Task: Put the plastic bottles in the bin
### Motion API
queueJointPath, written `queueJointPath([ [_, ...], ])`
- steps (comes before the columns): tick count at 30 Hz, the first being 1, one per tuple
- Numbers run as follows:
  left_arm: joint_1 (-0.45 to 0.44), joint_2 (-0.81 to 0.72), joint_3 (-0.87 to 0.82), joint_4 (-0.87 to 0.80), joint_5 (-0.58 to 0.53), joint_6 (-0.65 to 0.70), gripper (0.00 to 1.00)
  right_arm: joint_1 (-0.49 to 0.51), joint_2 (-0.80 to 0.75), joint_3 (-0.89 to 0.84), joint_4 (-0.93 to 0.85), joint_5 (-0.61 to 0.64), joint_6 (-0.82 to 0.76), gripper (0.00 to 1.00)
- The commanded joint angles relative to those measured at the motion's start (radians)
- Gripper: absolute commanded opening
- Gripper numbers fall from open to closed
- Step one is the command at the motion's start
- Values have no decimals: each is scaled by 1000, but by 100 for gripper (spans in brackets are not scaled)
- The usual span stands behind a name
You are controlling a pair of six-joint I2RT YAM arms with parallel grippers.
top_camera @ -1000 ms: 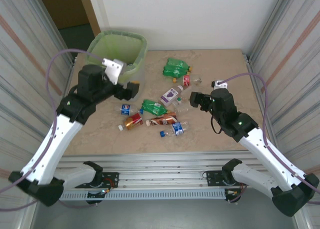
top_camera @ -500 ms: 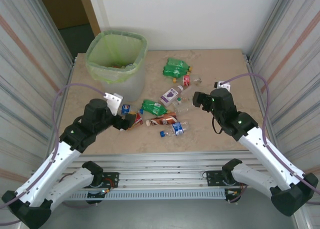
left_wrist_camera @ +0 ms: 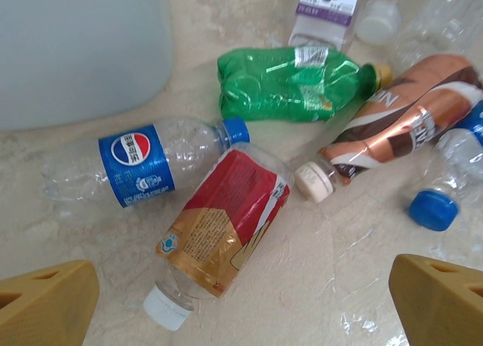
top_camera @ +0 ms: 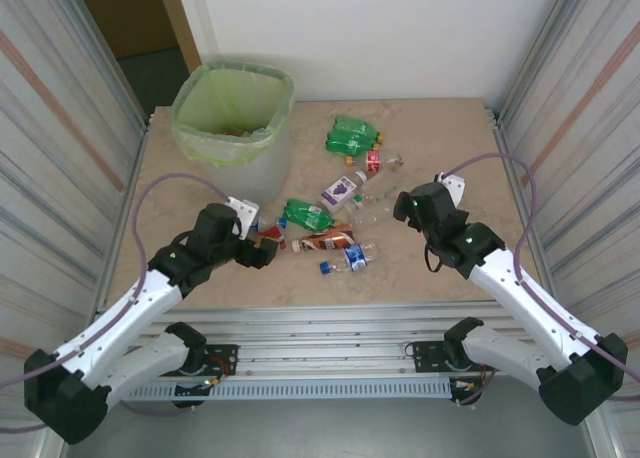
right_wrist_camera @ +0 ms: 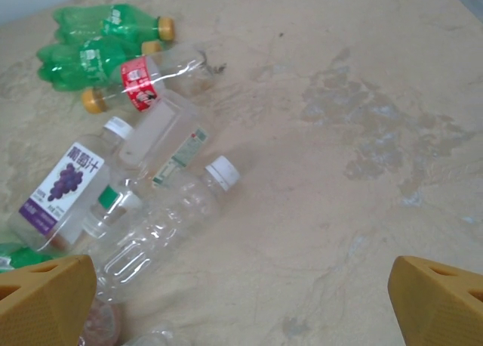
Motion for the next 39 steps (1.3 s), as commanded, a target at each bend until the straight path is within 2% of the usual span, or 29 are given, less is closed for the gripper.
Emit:
queueJointPath([
  [1, -4, 63, 12, 0, -16, 2, 99, -8, 1, -14, -34, 63, 50, 98],
  [7, -5, 171, 13, 51, 5, 9, 97, -8, 0, -19, -69, 97, 73, 98],
  [13, -5, 235, 19, 90, -48, -6, 96, -8, -13, -27, -82, 93, 74, 98],
  [22, -5, 313, 5, 163, -63, -17, 95, -11, -36, -43, -102, 102, 99, 98],
  [29, -5, 368, 7, 211, -69, -32, 89, -19, -48, -53, -105, 101, 104, 98],
  [39, -5, 455, 19, 207, -69, -96, 88, -31, -54, -60, -108, 91, 108, 98],
])
